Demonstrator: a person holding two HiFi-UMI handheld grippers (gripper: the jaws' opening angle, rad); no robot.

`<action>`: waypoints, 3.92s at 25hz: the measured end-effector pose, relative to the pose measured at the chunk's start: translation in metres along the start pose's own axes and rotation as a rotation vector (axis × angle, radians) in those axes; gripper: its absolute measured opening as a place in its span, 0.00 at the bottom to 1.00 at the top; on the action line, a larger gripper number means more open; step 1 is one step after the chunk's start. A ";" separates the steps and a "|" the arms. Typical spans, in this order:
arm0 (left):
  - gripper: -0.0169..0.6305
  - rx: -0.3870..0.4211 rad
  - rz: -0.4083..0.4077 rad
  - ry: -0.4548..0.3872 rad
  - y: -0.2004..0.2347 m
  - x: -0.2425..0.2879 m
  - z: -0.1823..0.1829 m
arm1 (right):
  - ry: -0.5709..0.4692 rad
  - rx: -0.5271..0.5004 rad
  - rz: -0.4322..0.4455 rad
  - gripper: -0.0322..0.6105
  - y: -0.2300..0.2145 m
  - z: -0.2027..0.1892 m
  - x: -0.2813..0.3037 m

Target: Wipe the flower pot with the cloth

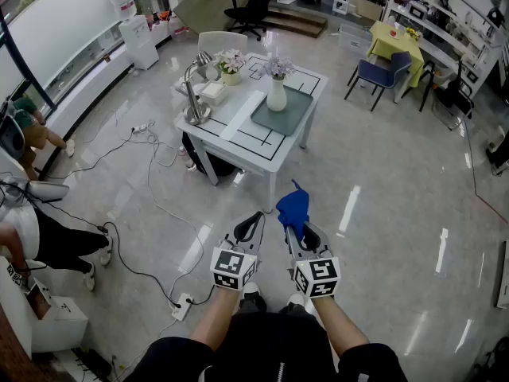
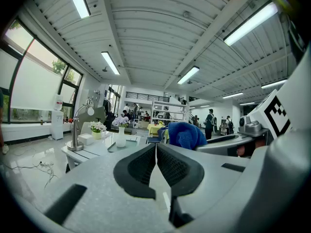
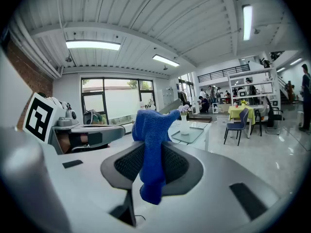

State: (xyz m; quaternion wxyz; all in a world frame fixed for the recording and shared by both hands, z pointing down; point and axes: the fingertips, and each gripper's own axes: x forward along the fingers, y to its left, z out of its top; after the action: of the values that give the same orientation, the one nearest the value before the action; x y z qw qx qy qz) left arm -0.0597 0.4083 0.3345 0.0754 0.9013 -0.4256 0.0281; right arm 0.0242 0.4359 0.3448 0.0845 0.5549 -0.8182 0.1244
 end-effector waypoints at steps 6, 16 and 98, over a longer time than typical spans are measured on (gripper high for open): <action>0.05 0.002 0.002 0.004 0.008 0.004 0.004 | -0.007 -0.009 0.000 0.20 -0.001 0.008 0.007; 0.05 0.003 -0.011 0.011 0.036 0.014 0.001 | -0.030 -0.006 0.007 0.20 0.005 0.019 0.036; 0.05 -0.039 -0.046 0.218 0.323 0.527 -0.075 | 0.263 0.013 0.111 0.20 -0.378 0.007 0.630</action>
State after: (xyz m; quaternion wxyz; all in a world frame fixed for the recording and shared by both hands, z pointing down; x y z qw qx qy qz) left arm 0.0272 -0.1845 0.5057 0.1392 0.9008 -0.3946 0.1158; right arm 0.1425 -0.2584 0.5538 0.1805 0.4882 -0.8287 0.2057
